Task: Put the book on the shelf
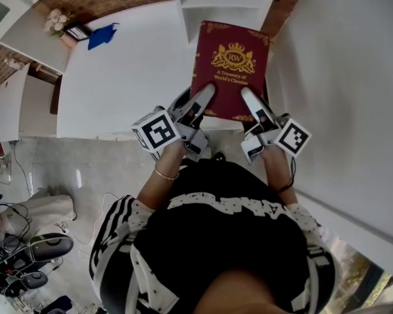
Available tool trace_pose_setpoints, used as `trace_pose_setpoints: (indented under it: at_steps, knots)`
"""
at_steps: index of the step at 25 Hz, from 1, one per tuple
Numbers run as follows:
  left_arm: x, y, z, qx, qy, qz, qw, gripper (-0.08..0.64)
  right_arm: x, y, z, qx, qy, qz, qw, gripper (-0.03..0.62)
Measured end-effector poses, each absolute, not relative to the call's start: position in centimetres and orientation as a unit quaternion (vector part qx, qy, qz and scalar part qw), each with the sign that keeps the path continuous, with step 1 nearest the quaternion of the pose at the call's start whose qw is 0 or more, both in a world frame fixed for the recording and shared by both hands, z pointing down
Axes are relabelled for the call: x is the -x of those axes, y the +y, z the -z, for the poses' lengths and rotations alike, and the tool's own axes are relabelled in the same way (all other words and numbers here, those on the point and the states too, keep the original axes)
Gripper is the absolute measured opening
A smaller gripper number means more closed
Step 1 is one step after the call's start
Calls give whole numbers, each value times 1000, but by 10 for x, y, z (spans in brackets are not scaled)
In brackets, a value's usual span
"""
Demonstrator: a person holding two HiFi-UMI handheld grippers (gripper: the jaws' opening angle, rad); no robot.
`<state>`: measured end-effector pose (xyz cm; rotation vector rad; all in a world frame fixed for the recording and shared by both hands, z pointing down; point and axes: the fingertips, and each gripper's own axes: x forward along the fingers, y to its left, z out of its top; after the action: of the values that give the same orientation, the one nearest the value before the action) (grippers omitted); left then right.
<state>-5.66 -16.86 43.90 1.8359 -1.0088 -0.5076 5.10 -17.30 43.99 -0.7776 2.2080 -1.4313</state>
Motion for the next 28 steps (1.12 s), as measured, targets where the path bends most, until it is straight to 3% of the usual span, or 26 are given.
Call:
trace_pose_setpoints:
  at_steps: [17,28]
  knots:
    - [51,-173,-439,-784,-373,254,427,281,-53,-177,-439,282,830,435,208,264]
    - [51,-173,-442,-774,-369,269,439,281,-56,-179,-439,295,830,428,202,264]
